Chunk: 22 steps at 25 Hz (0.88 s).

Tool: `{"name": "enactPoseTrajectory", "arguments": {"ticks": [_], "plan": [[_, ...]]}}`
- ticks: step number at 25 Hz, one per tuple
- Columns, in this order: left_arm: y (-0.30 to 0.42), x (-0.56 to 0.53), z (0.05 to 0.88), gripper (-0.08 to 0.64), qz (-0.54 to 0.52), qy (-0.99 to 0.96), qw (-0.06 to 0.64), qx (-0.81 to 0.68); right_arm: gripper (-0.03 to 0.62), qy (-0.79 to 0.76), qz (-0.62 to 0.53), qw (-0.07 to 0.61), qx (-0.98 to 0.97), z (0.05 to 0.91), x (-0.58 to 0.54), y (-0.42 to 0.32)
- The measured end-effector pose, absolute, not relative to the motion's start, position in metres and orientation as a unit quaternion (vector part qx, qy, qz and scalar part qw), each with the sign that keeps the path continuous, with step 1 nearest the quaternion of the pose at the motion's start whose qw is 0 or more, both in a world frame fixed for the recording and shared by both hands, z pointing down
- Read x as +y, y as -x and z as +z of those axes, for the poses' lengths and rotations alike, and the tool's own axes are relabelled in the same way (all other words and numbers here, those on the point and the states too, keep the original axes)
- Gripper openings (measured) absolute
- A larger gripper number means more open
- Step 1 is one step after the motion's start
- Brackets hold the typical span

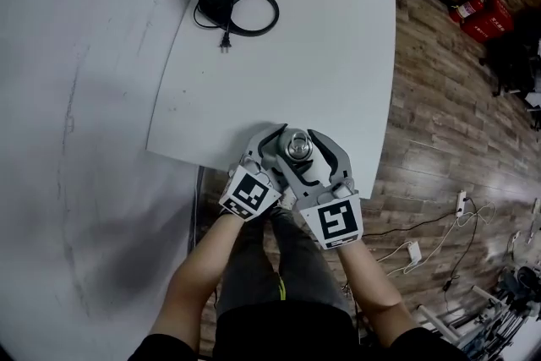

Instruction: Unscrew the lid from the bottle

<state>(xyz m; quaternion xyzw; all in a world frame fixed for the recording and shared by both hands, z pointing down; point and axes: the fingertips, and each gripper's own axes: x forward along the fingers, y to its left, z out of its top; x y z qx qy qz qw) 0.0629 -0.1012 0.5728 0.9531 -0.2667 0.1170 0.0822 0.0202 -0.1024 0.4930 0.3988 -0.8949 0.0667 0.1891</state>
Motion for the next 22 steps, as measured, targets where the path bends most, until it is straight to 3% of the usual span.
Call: {"name": "enactPoseTrajectory", "arguments": {"ticks": [7,15,22], "plan": [[-0.063,-0.101,0.573,0.385,0.117,-0.953,0.083,-0.267,0.268,-0.371,0.074,0.168,-0.91,0.493,-0.101,-0.018],[-0.063,-0.101,0.573,0.385,0.118,-0.953,0.081,-0.267,0.27,-0.153,0.079,0.161,-0.972,0.489,-0.093,-0.008],[-0.062,-0.101,0.573,0.385,0.118,-0.953,0.081,-0.269,0.27,0.003,0.047,0.224,-0.973,0.499,-0.084,-0.007]]}}
